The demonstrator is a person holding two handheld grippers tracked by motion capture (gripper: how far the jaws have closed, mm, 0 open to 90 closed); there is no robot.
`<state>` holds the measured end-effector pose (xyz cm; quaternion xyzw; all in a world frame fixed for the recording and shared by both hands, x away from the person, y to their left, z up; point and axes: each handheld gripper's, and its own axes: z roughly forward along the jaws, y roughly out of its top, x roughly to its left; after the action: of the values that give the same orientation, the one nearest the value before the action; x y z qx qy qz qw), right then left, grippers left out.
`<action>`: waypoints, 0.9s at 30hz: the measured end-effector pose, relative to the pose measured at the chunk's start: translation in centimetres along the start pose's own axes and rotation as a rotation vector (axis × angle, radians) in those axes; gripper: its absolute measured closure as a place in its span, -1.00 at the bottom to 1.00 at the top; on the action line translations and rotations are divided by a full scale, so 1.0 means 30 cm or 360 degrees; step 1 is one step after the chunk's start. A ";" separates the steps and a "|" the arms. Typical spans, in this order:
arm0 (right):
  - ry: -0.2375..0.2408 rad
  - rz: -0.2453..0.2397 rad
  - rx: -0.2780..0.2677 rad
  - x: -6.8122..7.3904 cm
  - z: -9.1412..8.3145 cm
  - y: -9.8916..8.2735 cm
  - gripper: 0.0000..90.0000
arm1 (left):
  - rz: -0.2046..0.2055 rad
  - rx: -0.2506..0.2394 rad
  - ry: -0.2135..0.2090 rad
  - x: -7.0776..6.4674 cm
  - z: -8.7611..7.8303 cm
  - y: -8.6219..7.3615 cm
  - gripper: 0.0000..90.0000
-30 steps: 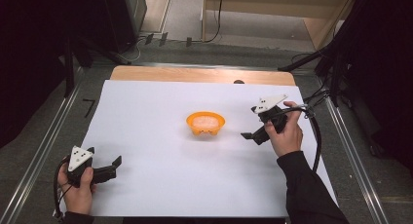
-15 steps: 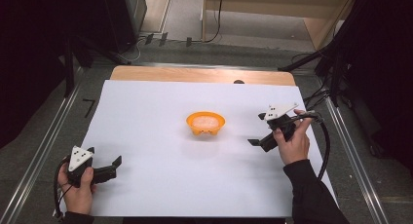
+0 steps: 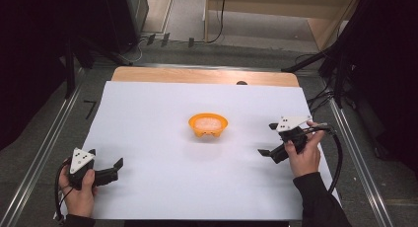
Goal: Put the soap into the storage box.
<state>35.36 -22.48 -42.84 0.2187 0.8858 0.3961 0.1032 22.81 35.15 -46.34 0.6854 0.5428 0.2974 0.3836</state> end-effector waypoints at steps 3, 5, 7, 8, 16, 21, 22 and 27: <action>-0.0003 0.0004 -0.0015 0.011 -0.007 -0.015 -1.00 | 0.0000 0.0001 0.0000 0.000 0.000 0.000 -1.00; -0.0004 0.0001 -0.0014 0.017 -0.012 -0.023 -1.00 | 0.0001 0.0001 0.0000 0.000 0.000 0.000 -1.00; -0.0009 0.0005 -0.0024 0.023 -0.017 -0.033 -1.00 | 0.0001 0.0002 0.0001 0.000 0.000 0.000 -1.00; -0.0009 0.0005 -0.0024 0.023 -0.017 -0.033 -1.00 | 0.0001 0.0000 0.0001 0.000 0.000 0.000 -1.00; -0.0030 0.0031 -0.0034 0.040 -0.043 -0.077 -1.00 | 0.0002 0.0002 -0.0001 -0.001 0.000 0.000 -1.00; -0.0034 0.0033 -0.0041 0.047 -0.052 -0.097 -1.00 | 0.0004 0.0004 0.0001 -0.001 0.000 0.000 -1.00; -0.0035 0.0033 -0.0035 0.049 -0.055 -0.108 -1.00 | 0.0005 0.0010 0.0005 -0.001 0.000 0.000 -1.00; -0.0041 0.0054 -0.0037 0.050 -0.064 -0.142 -1.00 | 0.0006 0.0011 0.0008 -0.002 0.000 0.001 -1.00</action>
<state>32.02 -25.56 -44.76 0.2374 0.8759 0.4052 0.1103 22.79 35.09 -46.32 0.6872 0.5434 0.2978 0.3793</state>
